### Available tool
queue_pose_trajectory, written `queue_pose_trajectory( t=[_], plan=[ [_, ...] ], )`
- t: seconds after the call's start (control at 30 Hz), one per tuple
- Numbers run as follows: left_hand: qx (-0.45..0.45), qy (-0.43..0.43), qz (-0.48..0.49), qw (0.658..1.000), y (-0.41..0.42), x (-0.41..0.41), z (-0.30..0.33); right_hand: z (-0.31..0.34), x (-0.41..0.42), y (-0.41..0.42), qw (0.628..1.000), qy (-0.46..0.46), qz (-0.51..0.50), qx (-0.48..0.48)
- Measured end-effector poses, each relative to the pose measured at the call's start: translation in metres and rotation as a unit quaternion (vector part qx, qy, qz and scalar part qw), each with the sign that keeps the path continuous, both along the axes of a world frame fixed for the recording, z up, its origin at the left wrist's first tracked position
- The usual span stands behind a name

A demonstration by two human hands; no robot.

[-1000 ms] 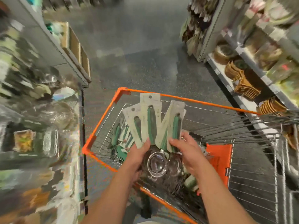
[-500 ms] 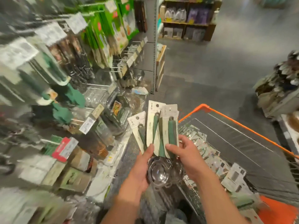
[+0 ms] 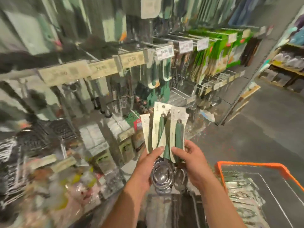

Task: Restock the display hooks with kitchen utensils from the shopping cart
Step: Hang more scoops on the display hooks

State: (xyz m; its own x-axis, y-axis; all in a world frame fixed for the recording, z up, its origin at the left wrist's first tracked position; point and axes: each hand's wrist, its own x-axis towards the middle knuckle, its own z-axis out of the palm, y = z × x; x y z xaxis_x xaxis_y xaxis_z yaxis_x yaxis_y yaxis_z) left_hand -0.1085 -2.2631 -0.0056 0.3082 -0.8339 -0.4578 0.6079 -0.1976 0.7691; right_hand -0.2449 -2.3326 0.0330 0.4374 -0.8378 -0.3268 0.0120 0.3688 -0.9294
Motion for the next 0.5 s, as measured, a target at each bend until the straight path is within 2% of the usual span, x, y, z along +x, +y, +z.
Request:
queue_pose_trajectory(
  t=[0.17,0.3,0.4,0.5],
  plan=[
    [0.0,-0.011,0.114,0.993,0.068,0.006,0.016,0.008,0.027,0.029,0.991,0.002,0.124,-0.046],
    [-0.006,-0.023,0.232,0.973,0.134,0.007,0.013,-0.004,0.053,0.074,0.97,0.028,0.227,-0.083],
    [-0.007,-0.084,0.267,0.96,0.184,0.005,0.015,-0.007,0.071,0.116,0.952,0.037,0.289,-0.093],
    [-0.002,-0.086,0.323,0.942,0.232,0.006,0.009,-0.002,0.091,0.157,0.931,0.032,0.351,-0.092]
  ],
)
